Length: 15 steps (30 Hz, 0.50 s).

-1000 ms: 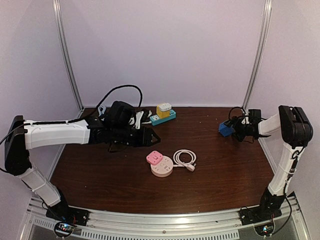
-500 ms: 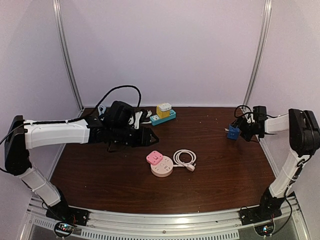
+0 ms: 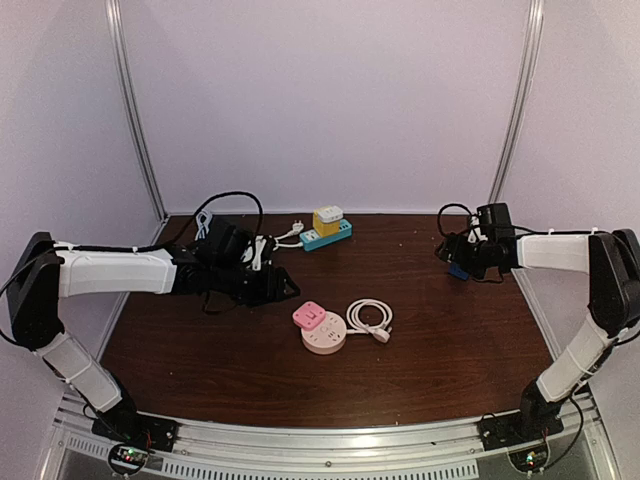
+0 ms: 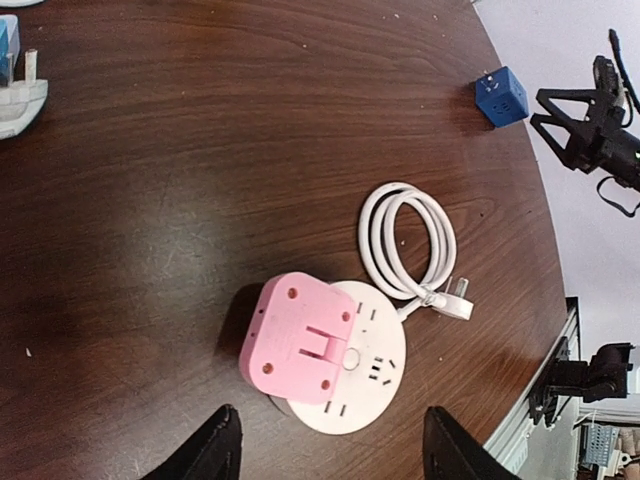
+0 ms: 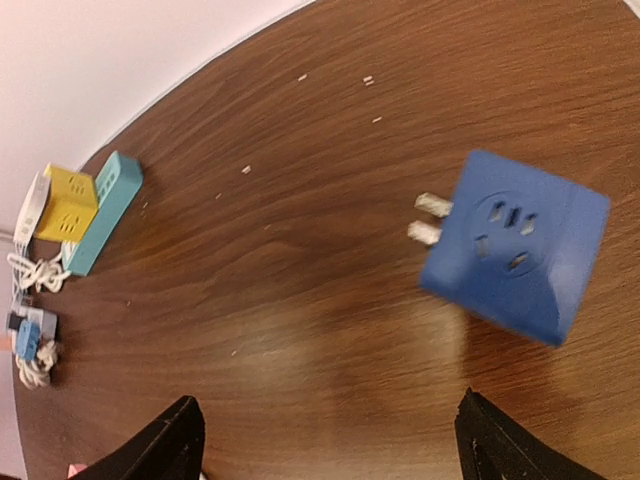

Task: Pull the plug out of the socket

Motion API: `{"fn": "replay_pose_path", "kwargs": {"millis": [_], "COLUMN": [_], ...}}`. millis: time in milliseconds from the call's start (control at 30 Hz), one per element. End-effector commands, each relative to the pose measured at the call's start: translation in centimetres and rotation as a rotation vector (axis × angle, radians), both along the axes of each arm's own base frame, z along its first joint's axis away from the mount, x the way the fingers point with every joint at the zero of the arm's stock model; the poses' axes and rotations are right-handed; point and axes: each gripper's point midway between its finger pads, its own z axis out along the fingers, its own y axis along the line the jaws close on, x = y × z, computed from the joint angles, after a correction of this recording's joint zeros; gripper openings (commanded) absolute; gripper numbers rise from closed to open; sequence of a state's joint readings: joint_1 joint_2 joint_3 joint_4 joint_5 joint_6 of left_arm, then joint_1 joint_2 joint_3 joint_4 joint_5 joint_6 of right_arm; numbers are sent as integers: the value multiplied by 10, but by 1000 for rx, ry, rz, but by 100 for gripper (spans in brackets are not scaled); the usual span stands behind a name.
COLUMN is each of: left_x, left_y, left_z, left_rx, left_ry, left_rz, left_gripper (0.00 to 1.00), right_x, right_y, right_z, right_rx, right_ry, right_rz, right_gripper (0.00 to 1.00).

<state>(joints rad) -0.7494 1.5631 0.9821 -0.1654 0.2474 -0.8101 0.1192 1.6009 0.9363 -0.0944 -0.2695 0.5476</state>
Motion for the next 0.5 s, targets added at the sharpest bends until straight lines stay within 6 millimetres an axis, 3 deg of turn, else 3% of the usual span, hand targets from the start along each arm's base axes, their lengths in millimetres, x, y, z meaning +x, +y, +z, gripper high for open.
{"fn": "replay_pose_path", "kwargs": {"millis": [0,133,333,467], "left_x": [6,16,30,32], "left_y": [5,8,-4,-12], "left_z": [-5,-19,-31,-40], "left_rx": [-82,-116,-182,-177], "left_ry": [25,51,72,96], "left_rz": [13,15,-65,-106], "left_gripper": [67,71,77,78], "right_x": [-30,-60,-104,-126], "right_y": [43,104,181,219], "right_z": [-4,-9,-8,-9], "right_rx": [-71,-64,-24,1], "right_ry": [26,52,68,78], "right_rz": [104,250,414,491], "right_gripper": [87,84,81,77]}}
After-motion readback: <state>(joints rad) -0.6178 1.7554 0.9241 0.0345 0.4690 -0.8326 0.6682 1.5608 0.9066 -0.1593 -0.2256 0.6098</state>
